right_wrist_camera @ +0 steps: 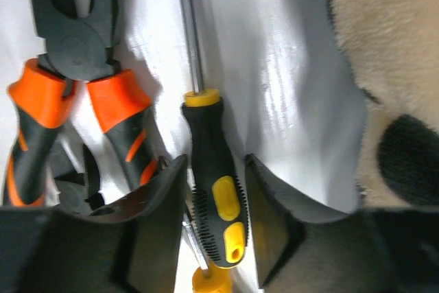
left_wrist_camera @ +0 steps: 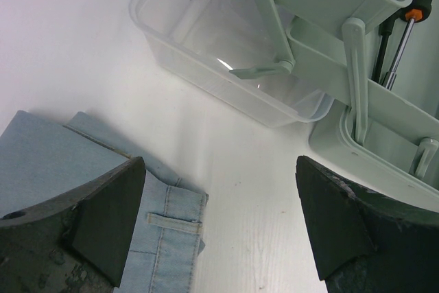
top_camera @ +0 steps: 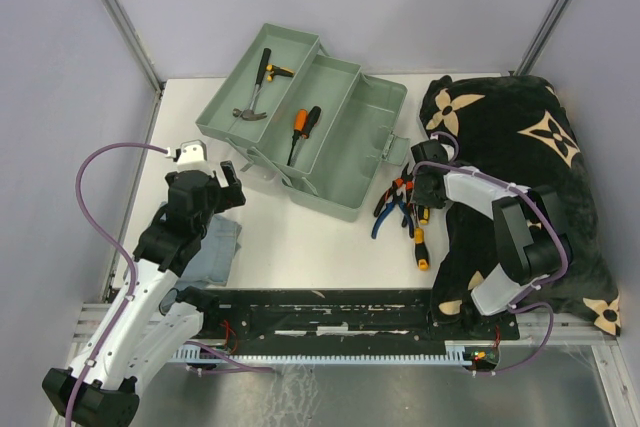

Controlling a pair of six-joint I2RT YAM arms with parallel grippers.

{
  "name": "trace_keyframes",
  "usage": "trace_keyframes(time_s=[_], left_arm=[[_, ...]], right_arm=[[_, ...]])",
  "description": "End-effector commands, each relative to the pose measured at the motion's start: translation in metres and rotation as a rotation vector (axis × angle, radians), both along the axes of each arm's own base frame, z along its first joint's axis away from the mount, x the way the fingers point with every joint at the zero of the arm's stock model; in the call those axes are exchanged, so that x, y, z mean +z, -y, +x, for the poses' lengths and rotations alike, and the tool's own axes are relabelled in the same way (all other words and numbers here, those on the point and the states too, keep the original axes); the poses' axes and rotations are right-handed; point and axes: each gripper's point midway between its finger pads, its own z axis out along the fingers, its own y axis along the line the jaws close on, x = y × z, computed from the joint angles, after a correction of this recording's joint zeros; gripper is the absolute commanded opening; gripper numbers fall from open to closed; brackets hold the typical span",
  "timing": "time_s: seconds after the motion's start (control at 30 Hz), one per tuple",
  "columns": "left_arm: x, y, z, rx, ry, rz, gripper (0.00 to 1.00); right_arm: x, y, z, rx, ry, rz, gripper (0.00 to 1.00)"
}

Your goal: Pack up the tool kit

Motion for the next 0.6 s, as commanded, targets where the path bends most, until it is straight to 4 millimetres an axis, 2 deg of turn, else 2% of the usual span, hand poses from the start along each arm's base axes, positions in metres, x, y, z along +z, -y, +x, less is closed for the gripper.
trace_keyframes(time_s=[0.0,0.13,0.27,0.43,0.57], left_arm=[[0.010,-0.002,0.006,0.010,0.039,0.000,0.96],[0.010,-0.002,0.006,0.011,0.040,-0.001,0.96],[0.010,-0.003,0.005,0.012,0.042,-0.001,0.96],[0.012,-0.002,0.005,0.009,0.044,-0.004,0.95],[0.012,-0.002,0.005,0.009,0.046,-0.006,0.95]], right_arm=[[-0.011,-0.001,-0.007,-0.001,-0.038,0.000,0.37],[0.006,0.004,-0.005,-0.009,0.014,-0.011,0.23],[0.035,0.011,-0.004,-0.021,0.103,-0.018,0.14],[0.071,0.007,-0.006,-0.033,0.211,0.042,0.10],[0.090,-0.011,-0.006,-0.014,0.247,0.157,0.09]])
